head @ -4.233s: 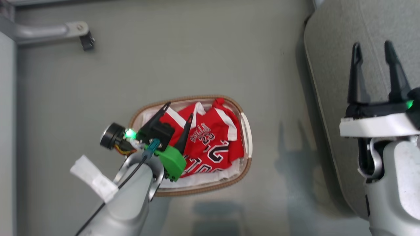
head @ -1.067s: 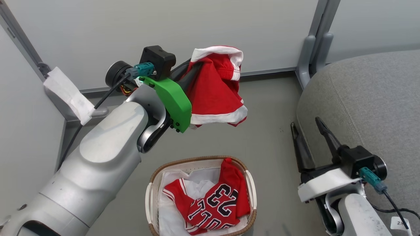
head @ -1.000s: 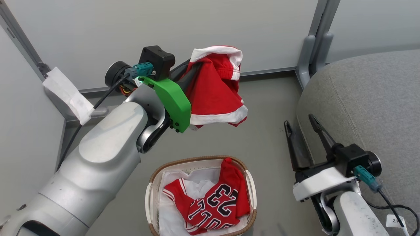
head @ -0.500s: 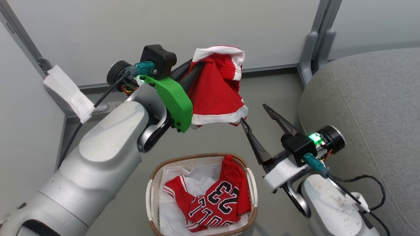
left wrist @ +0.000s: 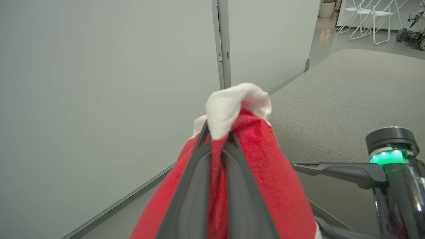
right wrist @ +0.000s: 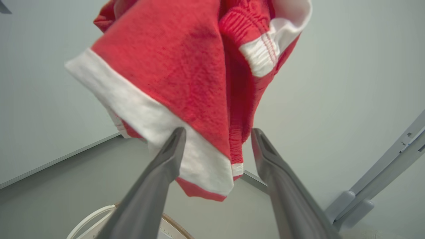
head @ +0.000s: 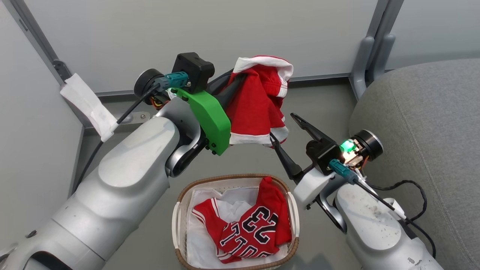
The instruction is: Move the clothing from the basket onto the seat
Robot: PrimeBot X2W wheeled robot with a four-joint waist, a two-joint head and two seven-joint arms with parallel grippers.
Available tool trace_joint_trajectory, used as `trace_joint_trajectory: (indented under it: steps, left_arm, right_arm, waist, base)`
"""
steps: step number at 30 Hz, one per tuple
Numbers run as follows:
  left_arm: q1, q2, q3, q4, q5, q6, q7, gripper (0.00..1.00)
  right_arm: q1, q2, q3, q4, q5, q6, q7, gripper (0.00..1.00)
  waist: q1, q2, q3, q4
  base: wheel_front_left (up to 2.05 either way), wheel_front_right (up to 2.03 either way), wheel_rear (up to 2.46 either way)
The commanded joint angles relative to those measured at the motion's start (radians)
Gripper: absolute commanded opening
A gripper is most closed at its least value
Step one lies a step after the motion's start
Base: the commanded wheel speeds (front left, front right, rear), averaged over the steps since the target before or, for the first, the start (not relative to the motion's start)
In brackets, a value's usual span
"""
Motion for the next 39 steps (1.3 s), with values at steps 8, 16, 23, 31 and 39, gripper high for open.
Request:
trace_joint_trajectory:
  steps: [8, 16, 23, 31, 39]
  left_arm:
    - [0.022, -0.002, -0.019, -0.031, -0.02, 0.002, -0.001, 0.0]
    - [0.041, 0.013, -0.019, -0.042, -0.036, 0.004, -0.005, 0.0]
    - [0.066, 0.042, -0.009, -0.025, -0.051, 0.014, -0.015, 0.0]
    - [0.115, 0.053, 0.001, -0.015, -0.057, 0.027, -0.065, 1.0]
    - [0.205, 0.032, 0.013, -0.018, -0.087, 0.05, -0.141, 1.0]
  right_arm:
    - [-0.098, -0.004, 0.131, 0.131, 0.078, -0.001, -0.005, 1.0]
    - [-0.156, -0.004, 0.239, 0.218, 0.184, -0.001, -0.005, 0.0]
    - [-0.155, -0.004, 0.204, 0.216, 0.199, -0.001, -0.005, 0.0]
    - [-0.139, -0.018, 0.107, 0.177, 0.167, -0.001, -0.005, 0.0]
    - [-0.131, -0.05, -0.001, 0.14, 0.123, -0.001, -0.005, 0.0]
  waist:
    - [0.0001, 0.0, -0.009, 0.011]
    - [0.0001, 0.0, -0.019, 0.013]
    - [0.0001, 0.0, -0.021, 0.0]
    - [0.0001, 0.0, -0.021, -0.021]
    - [0.0001, 0.0, -0.008, -0.06]
  base:
    - [0.0, 0.0, 0.0]
    - [0.0, 0.0, 0.0]
    - [0.0, 0.0, 0.0]
    - [0.0, 0.0, 0.0]
    - [0.0, 0.0, 0.0]
